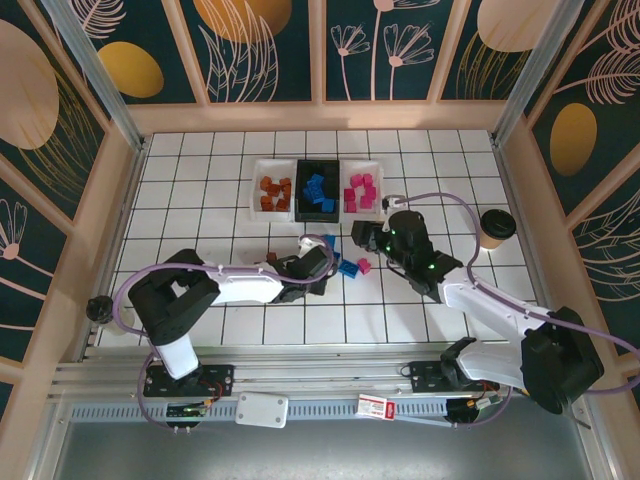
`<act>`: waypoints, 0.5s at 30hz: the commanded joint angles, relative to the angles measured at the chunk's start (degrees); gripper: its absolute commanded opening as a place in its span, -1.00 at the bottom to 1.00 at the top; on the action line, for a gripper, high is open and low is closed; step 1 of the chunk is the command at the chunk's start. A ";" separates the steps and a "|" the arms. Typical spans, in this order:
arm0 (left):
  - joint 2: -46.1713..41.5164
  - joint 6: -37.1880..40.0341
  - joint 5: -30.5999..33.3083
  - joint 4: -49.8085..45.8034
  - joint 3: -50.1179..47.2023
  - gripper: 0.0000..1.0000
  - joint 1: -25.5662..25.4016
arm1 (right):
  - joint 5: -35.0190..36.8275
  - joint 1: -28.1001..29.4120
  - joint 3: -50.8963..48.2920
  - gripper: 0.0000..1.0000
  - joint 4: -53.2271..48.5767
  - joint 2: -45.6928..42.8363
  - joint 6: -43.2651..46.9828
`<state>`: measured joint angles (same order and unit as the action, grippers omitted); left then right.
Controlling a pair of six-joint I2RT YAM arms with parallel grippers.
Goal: Sort the legos into containers by color
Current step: Pick up the lego from the center of the table, then place the lego in the container.
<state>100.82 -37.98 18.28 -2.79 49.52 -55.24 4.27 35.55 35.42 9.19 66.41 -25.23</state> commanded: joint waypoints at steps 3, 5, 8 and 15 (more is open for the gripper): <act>-6.23 0.00 0.11 -0.72 -1.96 -0.61 1.12 | 1.61 -0.30 -2.42 0.18 0.33 -2.44 -1.31; -9.20 0.69 -0.39 -0.90 -1.64 -0.62 3.40 | 1.53 -0.22 -3.17 0.18 0.23 -2.80 -1.46; -12.32 2.25 -2.51 -0.81 0.50 -0.61 8.68 | 1.38 -0.22 -4.36 0.18 0.30 -3.21 -2.07; -4.88 6.51 -5.41 -2.49 16.78 -0.57 16.18 | 0.72 -0.18 -6.03 0.18 0.57 -3.29 -3.11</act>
<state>91.77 -34.06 15.42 -4.56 60.34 -41.10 4.49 35.55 30.30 9.19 64.14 -27.18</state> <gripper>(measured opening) 0.249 0.592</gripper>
